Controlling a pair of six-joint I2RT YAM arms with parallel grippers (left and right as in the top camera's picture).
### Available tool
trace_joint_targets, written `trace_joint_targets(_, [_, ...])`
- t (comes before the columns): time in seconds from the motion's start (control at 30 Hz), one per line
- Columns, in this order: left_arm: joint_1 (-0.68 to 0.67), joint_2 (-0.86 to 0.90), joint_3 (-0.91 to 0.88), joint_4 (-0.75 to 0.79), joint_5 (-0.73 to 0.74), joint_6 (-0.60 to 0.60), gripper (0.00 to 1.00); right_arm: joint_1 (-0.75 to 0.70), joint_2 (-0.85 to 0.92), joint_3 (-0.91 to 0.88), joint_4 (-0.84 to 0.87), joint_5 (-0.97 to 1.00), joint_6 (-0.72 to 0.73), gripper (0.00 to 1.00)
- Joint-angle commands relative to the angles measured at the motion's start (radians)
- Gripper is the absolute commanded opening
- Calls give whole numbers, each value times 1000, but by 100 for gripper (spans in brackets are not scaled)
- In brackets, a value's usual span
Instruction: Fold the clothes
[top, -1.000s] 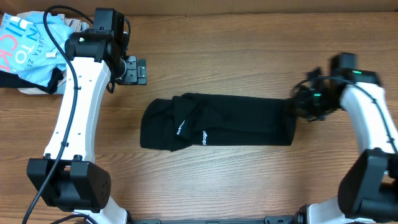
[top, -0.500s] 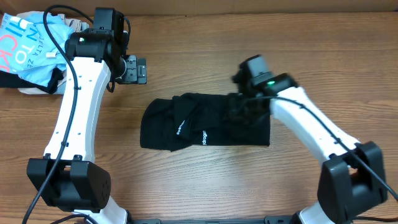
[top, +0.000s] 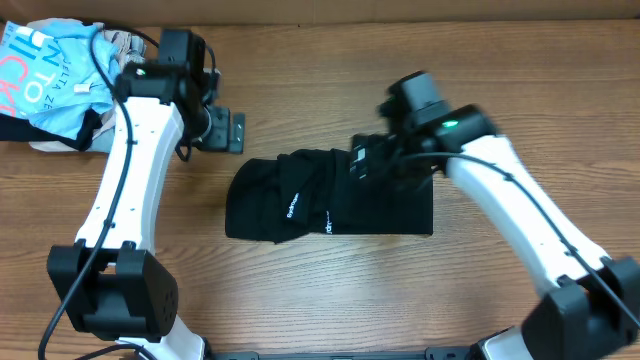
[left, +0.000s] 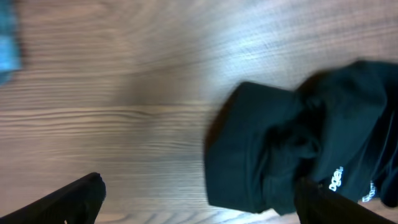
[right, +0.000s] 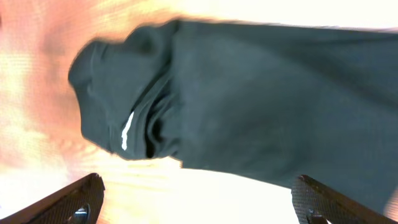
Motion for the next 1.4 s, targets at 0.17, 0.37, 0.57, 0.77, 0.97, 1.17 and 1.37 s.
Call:
trace_joint_targets(0.17, [6,7,-319,180,204,195,100,-143,-46,28,-68,32,-58,100])
trace_joint_targets(0.37, [5,7,-470,259,211,264,100,-141,-46,28,-76,33,-59,97])
trace_joint_targets(0.57, [5,8,-560,376,231,304,98,-141,-46,28,-107,32,-58,91])
trace_joint_targets(0.77, [5,11,-610,457,231,300,96,-141,-46,26,-112,35,-59,89])
trace_joint_targets(0.97, [5,11,-641,478,230,299,89,-141,-46,26,-105,37,-59,89])
trace_joint_targets(1.17, [5,11,-684,545,212,251,77,-141,-46,26,-105,37,-59,87])
trace_joint_targets(1.37, [5,11,-696,558,212,196,34,-141,-46,12,-105,40,-58,84])
